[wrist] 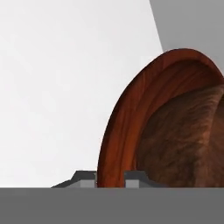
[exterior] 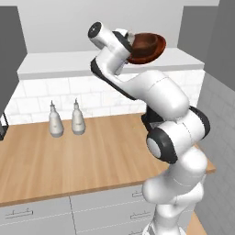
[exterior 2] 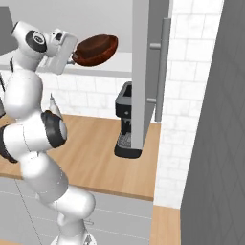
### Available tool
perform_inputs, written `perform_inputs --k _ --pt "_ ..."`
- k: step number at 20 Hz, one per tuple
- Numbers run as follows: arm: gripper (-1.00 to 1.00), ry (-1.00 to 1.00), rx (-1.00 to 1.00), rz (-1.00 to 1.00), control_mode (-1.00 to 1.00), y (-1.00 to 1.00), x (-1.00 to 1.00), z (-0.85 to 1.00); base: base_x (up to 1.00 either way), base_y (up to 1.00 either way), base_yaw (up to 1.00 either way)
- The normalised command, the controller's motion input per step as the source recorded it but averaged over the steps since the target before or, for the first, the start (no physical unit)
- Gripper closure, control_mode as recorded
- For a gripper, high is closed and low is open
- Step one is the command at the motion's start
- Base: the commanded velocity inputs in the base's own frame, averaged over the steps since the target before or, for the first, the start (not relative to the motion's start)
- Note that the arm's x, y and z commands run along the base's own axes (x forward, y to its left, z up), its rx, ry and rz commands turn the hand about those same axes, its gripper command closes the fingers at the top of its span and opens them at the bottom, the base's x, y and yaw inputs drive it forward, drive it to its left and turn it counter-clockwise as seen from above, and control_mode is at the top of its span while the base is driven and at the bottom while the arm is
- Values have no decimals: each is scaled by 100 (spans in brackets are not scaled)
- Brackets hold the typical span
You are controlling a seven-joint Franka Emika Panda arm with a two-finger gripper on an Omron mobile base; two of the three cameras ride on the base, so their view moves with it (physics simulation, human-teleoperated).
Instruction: Pick up the bowls on the counter and stack them on top of one another in the open cabinet. Place the smaller bowl on top of the larger bowl.
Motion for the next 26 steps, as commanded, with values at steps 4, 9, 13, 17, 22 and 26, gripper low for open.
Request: perform_inputs --k 4,9,13,17,22,26 --pt "-100 3 0 0 -100 -3 46 0 0 0 0" --pt "-100 -12 -1 0 -100 7 -73 -28 0 0 0" --pt "-100 -32 -1 0 -100 2 -100 -98 0 0 0" --pt "-100 -31 0 0 -100 -12 -100 -100 0 0 0" --pt "-100 -33 0 0 -100 -18 -100 -100 0 0 0" --pt "-100 -34 0 0 -100 -32 -100 -100 0 0 0"
